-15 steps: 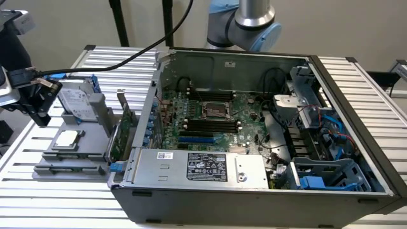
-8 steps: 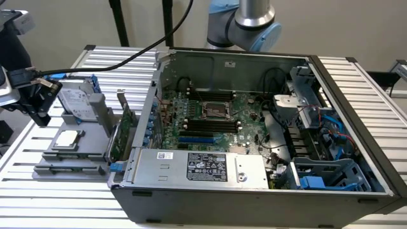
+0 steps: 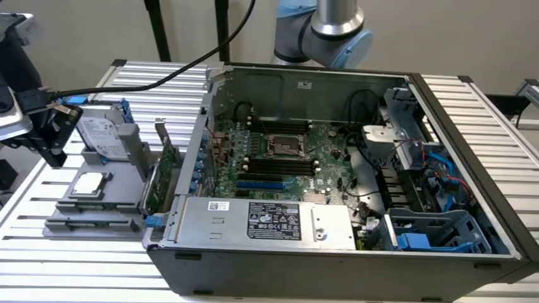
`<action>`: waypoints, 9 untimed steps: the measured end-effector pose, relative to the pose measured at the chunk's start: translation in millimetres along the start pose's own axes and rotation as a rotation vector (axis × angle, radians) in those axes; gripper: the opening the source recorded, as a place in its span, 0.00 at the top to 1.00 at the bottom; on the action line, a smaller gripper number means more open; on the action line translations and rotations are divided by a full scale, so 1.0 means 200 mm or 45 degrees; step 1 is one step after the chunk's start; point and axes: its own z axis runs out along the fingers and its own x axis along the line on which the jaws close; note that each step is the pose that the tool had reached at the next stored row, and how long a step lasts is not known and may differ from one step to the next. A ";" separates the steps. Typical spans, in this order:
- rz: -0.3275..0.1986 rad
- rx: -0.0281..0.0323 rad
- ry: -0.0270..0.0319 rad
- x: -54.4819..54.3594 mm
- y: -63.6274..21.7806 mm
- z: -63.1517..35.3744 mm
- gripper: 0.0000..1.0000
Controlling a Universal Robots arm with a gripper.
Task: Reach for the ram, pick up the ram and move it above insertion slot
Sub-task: 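Pick up the ram and move it above insertion slot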
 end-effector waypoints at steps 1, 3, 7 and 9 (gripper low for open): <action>-0.024 0.0001 0.0002 0.00 0.000 0.000 0.89; -0.070 0.0000 0.0004 0.00 0.000 0.001 0.89; -0.162 0.0002 0.0013 0.00 0.000 0.001 0.89; -0.210 0.0003 0.0018 0.00 0.000 0.001 0.89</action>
